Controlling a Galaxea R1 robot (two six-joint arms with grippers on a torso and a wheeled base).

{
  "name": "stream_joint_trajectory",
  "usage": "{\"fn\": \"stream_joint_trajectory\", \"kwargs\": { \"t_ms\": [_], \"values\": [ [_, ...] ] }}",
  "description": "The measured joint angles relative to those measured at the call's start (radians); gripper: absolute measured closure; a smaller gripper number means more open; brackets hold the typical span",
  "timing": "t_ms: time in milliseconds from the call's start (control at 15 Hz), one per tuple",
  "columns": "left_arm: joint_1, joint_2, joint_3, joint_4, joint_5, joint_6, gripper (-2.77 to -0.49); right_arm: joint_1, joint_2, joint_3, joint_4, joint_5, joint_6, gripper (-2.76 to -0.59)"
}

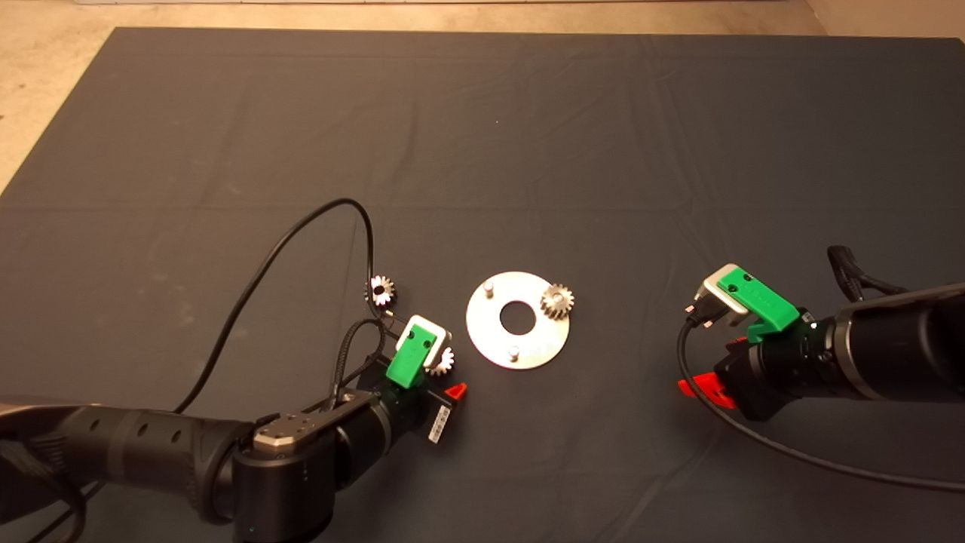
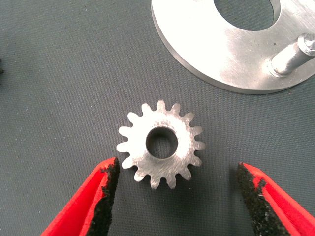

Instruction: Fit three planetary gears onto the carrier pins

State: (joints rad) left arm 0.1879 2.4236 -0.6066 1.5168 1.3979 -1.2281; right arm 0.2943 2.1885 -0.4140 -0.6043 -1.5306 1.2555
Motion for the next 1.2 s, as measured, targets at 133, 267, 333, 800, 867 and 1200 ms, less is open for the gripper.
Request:
{"fn": "stream_joint_trajectory", "kwargs": {
  "t_ms": [133, 267, 333, 800, 867, 1200],
  "values": [
    [0.000, 0.000, 0.000, 0.005, -0.001, 0.000, -1.64, 0.000, 0.000, 0.000, 0.000, 0.000, 0.026, -2.02],
    [0.000, 0.000, 0.000, 0.007, -0.003, 0.000, -1.64, 0.000, 0.000, 0.000, 0.000, 0.000, 0.036, -2.02],
    [0.000, 0.000, 0.000, 0.011, -0.003, 0.000, -1.54, 0.000, 0.000, 0.000, 0.000, 0.000, 0.036, -2.02],
    [0.000, 0.010, -0.033, 0.026, -0.003, 0.000, -1.40, 0.000, 0.000, 0.000, 0.000, 0.000, 0.036, -2.02],
    [0.000, 0.013, -0.036, 0.026, -0.004, 0.000, -1.38, 0.000, 0.000, 0.000, 0.000, 0.000, 0.036, -2.02],
    [0.000, 0.017, -0.042, 0.043, -0.012, 0.000, -1.20, 0.000, -0.003, 0.000, 0.000, 0.000, 0.036, -2.02]
  ]
}}
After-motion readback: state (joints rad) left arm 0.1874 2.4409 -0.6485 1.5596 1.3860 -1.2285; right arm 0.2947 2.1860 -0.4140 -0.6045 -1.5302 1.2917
